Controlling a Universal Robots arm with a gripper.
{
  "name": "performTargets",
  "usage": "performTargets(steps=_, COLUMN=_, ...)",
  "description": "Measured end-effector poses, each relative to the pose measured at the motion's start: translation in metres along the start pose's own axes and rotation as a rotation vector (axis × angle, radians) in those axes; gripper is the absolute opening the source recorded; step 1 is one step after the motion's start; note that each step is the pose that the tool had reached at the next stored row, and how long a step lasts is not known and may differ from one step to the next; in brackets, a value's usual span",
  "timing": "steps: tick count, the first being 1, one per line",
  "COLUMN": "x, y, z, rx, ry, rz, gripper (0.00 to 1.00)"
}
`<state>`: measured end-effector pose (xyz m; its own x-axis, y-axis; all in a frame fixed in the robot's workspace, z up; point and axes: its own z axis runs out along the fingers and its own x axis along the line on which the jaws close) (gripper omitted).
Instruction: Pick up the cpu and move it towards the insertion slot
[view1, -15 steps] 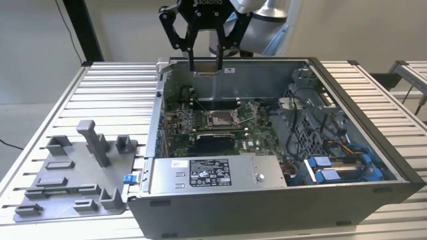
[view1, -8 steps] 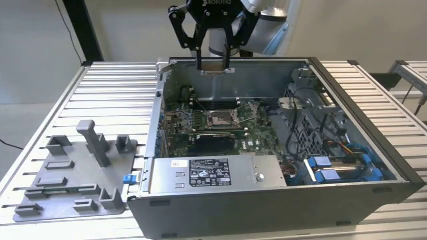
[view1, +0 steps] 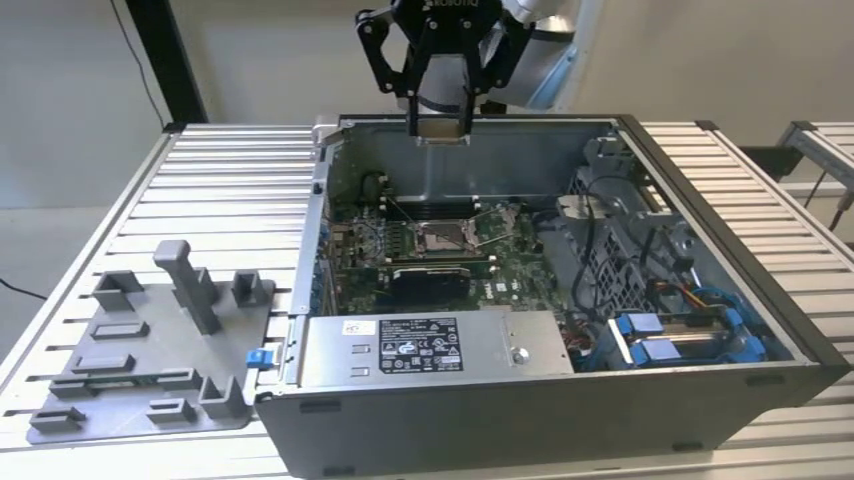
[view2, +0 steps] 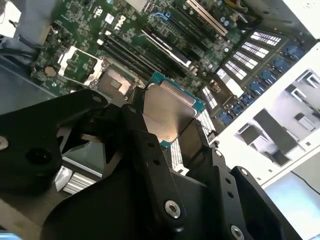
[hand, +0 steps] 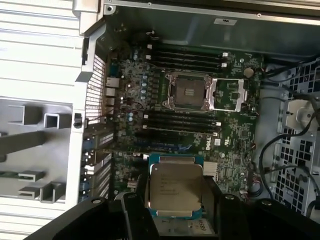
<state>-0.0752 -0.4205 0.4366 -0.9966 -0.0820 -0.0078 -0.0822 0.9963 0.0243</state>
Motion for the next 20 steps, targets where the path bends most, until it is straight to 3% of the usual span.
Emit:
performTargets(steps=9, x=-0.0197, y=0.0028, z=0.0020, rx=0.0000, ry=0.0002, rz=0.004, gripper=0.00)
performTargets(steps=20, x=-0.0225, y=0.0057, z=0.0046, rx=0.0002, ry=0.0005, rz=0.043, gripper=0.00)
